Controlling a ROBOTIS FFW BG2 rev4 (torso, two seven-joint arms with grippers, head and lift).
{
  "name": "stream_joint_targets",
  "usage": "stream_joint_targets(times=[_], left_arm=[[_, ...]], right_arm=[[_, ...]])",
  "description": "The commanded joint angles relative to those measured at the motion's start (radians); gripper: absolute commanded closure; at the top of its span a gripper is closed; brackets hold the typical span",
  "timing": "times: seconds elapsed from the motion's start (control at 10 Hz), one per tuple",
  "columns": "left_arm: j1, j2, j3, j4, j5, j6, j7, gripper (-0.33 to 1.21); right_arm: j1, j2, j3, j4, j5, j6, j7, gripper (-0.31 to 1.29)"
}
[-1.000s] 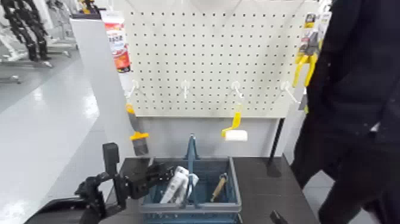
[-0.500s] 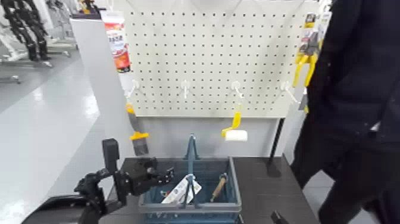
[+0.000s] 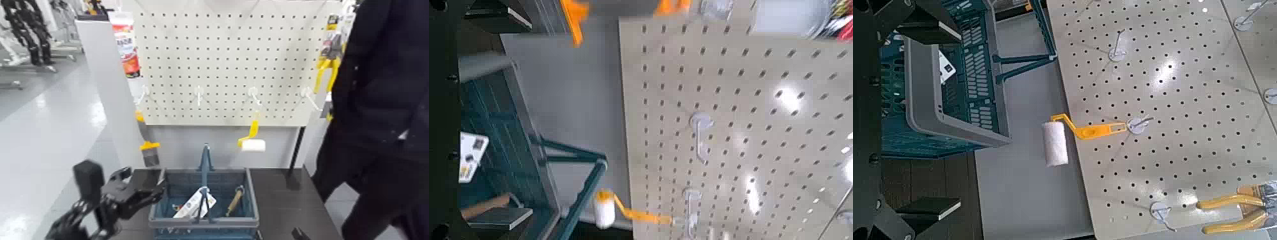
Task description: Put the blue scissors into the crate.
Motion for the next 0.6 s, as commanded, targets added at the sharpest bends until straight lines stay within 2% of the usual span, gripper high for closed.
stream_joint_targets(times=[0.1, 0.3, 0.6], left_arm=[[0.139, -0.025, 0.006, -0.092, -0.073, -0.074, 0.047, 0.02], [0.232, -0.043, -0.030, -0.095, -0.067, -0.199, 0.159, 0.08], [0.346, -0.034, -0.105, -0.083, -0.059, -0.359, 0.355, 0.10]], right_arm=[[0.005, -0.003, -0.002, -0.006, 0.000, -0.003, 0.000, 0.14], [0.008, -0.003, -0.005, -0.007, 0.002, -0.006, -0.002, 0.14], [0.013, 0.000, -0.011, -0.012, 0.006, -0.005, -0.002, 0.14]])
